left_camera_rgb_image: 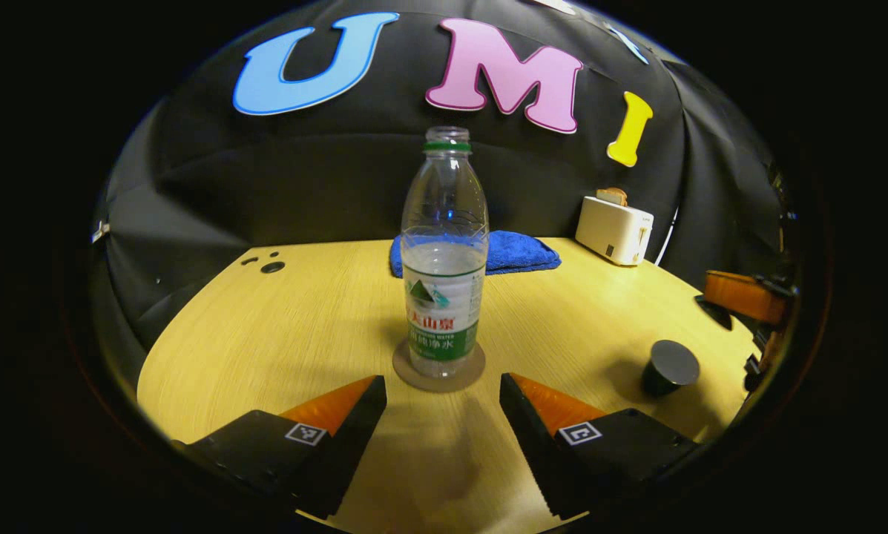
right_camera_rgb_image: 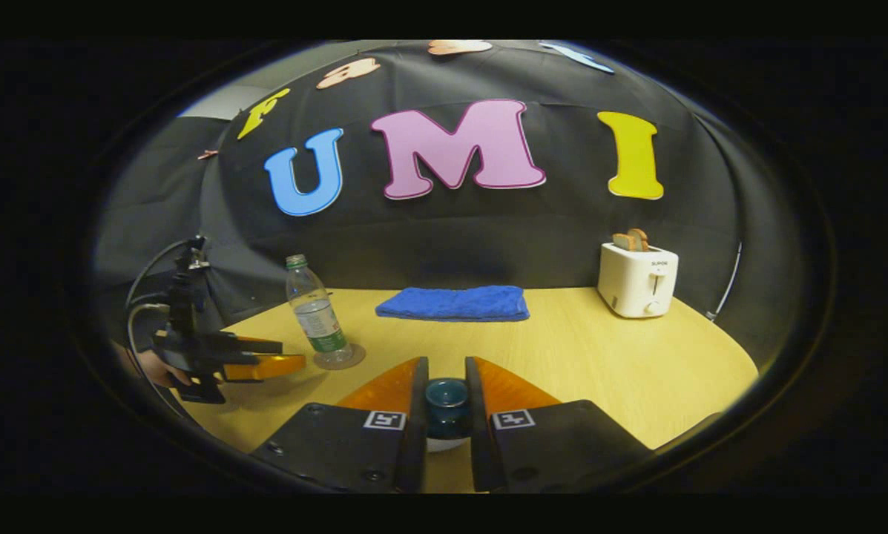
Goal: Open the teacup lid with one hand, grasp the water bottle and pour water into the teacup with the other hand; after pouring, place the water bottle on the coaster and then close the teacup lid.
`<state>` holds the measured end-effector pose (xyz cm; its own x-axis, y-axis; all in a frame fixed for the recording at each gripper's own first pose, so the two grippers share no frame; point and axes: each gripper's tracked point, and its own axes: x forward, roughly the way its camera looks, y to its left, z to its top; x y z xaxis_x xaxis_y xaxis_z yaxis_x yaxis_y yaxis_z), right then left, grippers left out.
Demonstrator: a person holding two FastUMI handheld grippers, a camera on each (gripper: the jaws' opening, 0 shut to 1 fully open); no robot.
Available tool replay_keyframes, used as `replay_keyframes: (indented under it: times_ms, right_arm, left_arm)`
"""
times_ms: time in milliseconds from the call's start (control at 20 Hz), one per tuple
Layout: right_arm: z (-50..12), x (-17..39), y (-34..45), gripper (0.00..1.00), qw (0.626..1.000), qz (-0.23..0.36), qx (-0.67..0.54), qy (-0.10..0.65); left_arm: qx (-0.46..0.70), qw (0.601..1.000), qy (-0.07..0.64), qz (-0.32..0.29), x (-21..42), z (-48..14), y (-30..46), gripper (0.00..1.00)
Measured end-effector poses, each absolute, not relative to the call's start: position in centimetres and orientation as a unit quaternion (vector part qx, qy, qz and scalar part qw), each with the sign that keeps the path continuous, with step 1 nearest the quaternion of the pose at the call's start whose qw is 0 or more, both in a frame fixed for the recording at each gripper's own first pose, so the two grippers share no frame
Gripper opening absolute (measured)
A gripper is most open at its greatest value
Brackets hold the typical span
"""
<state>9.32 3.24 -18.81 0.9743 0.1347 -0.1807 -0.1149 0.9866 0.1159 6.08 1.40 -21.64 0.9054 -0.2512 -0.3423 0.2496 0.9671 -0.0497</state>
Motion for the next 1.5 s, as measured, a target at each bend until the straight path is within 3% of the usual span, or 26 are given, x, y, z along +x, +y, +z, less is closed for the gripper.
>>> replay_keyframes:
  times_ms: [200,500,550,600,650,750,800,950,1200,1350,1500]
  right_arm:
    - [-22.3,9.5,4.9,0.28,0.99,0.077,0.042,0.113]
    - [-24.6,10.0,5.6,0.28,0.986,0.082,0.043,0.135]
    - [-24.5,9.8,5.4,0.22,0.987,0.08,0.037,0.134]
    - [-24.4,9.8,5.5,0.34,0.987,0.082,0.033,0.134]
    - [-24.5,9.6,5.5,0.25,0.987,0.084,0.032,0.135]
    - [-24.4,9.2,5.3,0.4,0.985,0.085,0.042,0.141]
    - [-24.0,9.1,5.3,0.36,0.985,0.087,0.047,0.141]
    - [-21.4,8.6,4.8,0.94,0.984,0.09,0.059,0.14]
    - [-10.6,6.0,1.5,0.99,0.992,0.066,0.028,0.102]
    - [-4.1,4.3,-0.8,0.99,0.996,0.047,-0.028,0.067]
    - [1.3,2.0,-1.9,0.99,0.999,0.026,0.009,0.043]
  left_arm:
    - [-0.019,0.979,0.171,-0.113,1.8,-19.5,2.6,0.98]
    - [-0.039,0.984,0.146,-0.094,1.2,-16.0,3.3,0.96]
    - [-0.048,0.984,0.139,-0.097,1.2,-15.2,2.9,0.96]
    - [-0.053,0.984,0.136,-0.101,1.2,-14.8,2.6,0.96]
    - [-0.052,0.984,0.133,-0.104,1.3,-14.6,2.4,0.96]
    - [-0.042,0.985,0.127,-0.111,1.2,-13.7,1.9,0.96]
    - [-0.041,0.985,0.124,-0.112,1.2,-13.3,1.7,0.96]
    - [-0.041,0.988,0.111,-0.099,0.5,-11.1,1.7,0.96]
    - [0.009,0.999,0.047,-0.015,-2.6,-1.8,1.8,0.96]
    - [0.028,1.0,0.011,-0.005,-5.5,3.3,-0.5,0.96]
    - [0.022,1.0,-0.01,-0.002,-8.6,6.6,-2.8,0.95]
